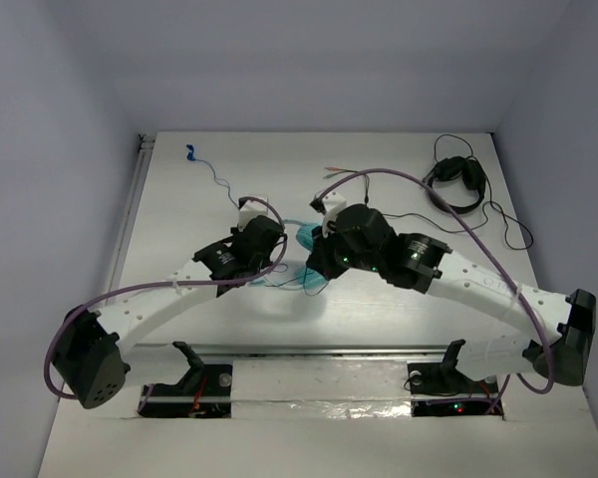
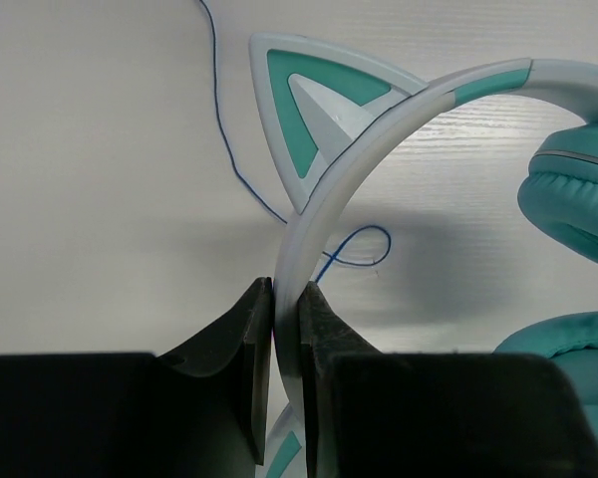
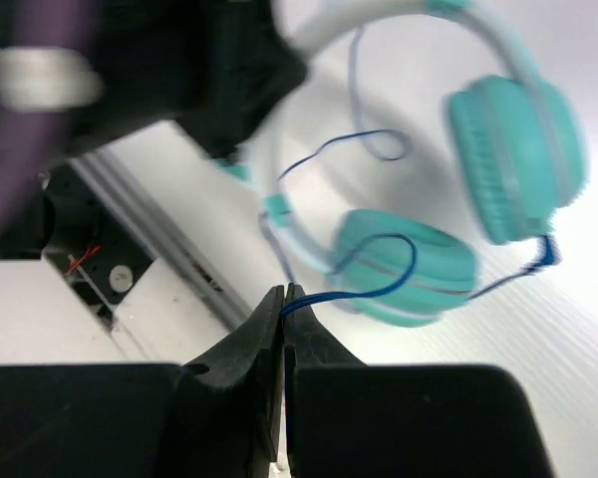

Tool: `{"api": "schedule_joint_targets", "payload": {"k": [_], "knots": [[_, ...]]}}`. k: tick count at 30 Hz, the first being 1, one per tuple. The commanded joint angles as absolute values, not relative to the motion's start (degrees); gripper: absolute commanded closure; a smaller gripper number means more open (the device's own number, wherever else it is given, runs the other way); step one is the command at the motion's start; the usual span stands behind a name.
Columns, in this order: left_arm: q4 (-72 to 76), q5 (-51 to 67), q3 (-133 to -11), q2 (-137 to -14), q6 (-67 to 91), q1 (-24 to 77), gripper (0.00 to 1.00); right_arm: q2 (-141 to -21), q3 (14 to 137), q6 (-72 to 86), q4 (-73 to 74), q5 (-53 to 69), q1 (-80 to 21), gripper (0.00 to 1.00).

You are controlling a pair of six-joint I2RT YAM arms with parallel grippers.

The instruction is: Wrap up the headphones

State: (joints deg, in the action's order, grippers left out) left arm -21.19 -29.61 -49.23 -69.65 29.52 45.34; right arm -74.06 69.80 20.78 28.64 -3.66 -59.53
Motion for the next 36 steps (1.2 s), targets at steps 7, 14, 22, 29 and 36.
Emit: {"api": "schedule_joint_targets", "payload": {"k": [7, 14, 22, 29, 36], "knots": [[-24.3, -32.3, -62.7, -65.8, 28.1, 45.3, 1.0, -62.8, 61.4, 23.0, 16.9, 18.5, -56.3, 0.84], [-26.3, -29.3, -82.8, -67.3, 23.5, 41.0, 1.0, -51.3, 47.7, 28.6, 2.1, 13.6, -56.3, 0.81], [-30.9, -21.4, -103.3, -70.1, 21.1, 39.1, 1.0, -45.4, 41.0, 29.7, 2.1, 6.5, -56.3, 0.98], [-33.5, -14.1, -115.7, -72.3, 22.6, 38.6, 1.0, -42.9, 39.6, 30.3, 7.5, -12.3, -56.3, 0.61], [-38.8, -9.4, -126.2, -75.3, 22.1, 38.6, 1.0, -45.8, 35.5, 25.2, -9.7, -14.5, -55.3, 0.08]]}}
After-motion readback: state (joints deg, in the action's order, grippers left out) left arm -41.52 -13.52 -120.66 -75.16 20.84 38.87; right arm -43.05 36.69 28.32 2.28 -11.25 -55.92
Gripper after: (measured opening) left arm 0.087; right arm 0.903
